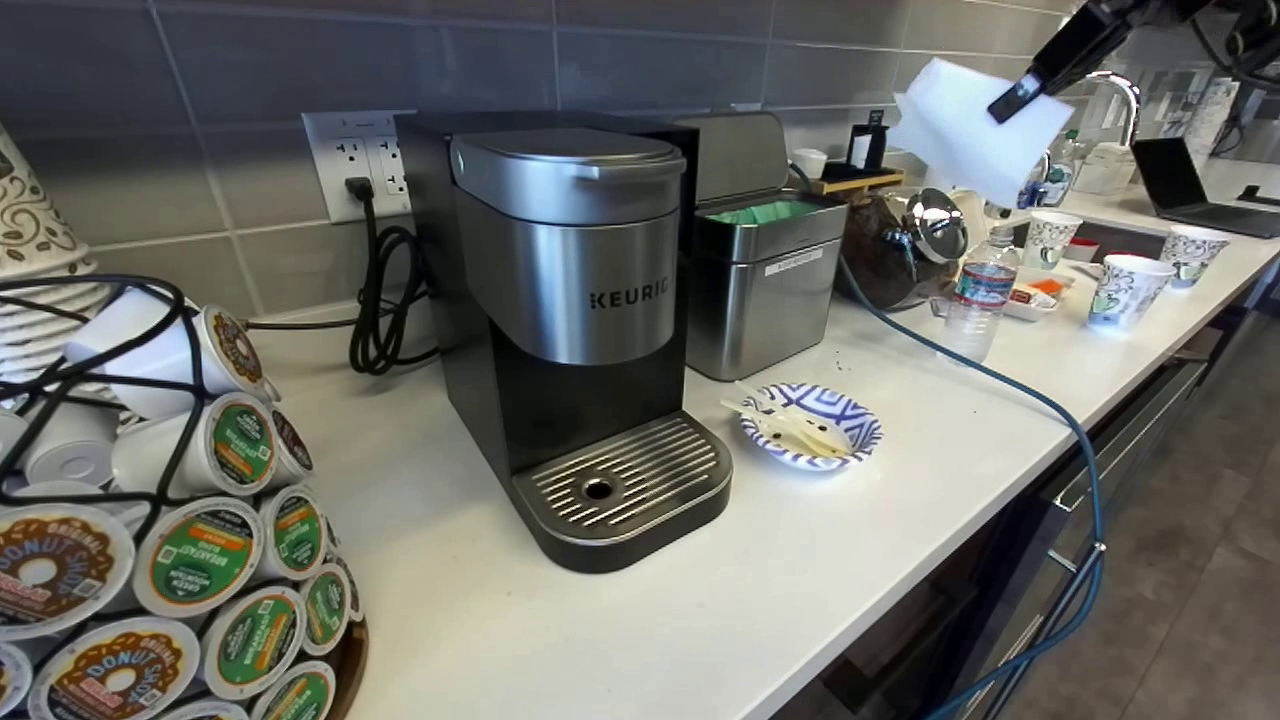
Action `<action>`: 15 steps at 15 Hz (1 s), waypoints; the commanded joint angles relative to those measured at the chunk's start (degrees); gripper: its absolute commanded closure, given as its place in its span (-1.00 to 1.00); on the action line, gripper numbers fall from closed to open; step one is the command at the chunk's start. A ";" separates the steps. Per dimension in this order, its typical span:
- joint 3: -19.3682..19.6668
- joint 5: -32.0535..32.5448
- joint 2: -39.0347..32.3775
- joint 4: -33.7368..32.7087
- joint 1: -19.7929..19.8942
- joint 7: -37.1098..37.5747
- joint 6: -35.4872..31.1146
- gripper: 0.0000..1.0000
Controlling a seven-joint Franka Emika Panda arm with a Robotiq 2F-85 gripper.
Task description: Use the tissue to wipe the counter
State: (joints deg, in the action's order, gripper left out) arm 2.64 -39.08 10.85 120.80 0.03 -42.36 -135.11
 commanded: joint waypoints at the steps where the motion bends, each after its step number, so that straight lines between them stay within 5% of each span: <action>1: -1.14 3.22 -2.54 0.80 -2.62 3.14 6.73 0.99; 6: -3.56 18.45 -9.01 2.27 -2.05 18.39 0.71 0.99; 15: -4.40 30.46 -16.80 -0.52 -2.45 31.28 2.13 0.99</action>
State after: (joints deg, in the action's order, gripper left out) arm -1.40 -13.39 -3.35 122.19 -2.30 -15.70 -134.35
